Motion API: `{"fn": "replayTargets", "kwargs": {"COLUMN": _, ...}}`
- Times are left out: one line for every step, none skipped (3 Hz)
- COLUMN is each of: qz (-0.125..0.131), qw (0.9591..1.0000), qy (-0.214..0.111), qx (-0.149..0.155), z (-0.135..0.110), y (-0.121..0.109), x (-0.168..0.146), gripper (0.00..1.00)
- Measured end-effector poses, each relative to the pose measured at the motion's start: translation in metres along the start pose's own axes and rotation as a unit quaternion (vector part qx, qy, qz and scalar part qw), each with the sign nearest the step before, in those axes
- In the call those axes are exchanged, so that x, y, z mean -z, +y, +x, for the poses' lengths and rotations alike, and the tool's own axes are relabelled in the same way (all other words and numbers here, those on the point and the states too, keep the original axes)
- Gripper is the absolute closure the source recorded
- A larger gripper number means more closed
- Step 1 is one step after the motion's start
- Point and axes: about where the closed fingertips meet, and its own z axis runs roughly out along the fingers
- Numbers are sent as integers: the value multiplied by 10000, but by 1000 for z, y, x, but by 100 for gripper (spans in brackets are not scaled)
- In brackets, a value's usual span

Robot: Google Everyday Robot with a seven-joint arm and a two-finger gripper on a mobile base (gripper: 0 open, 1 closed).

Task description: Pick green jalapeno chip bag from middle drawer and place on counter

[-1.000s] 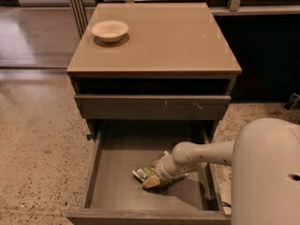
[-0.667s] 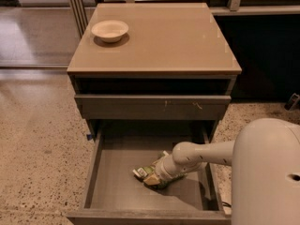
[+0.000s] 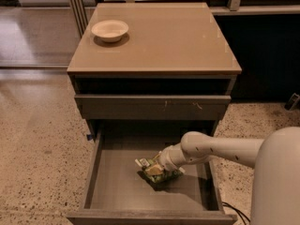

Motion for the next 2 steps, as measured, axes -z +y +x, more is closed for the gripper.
{"fn": "replayTargets", "kwargs": {"qz": -195, "qw": 9995, "qy": -253, "qx": 89, "z": -35, "y": -1, "x": 42, "gripper": 100}}
{"fn": "replayTargets", "kwargs": {"qz": -380, "qw": 9978, "qy": -488, "qx": 221, "z": -75, "y": -1, "x": 82, "gripper": 100}}
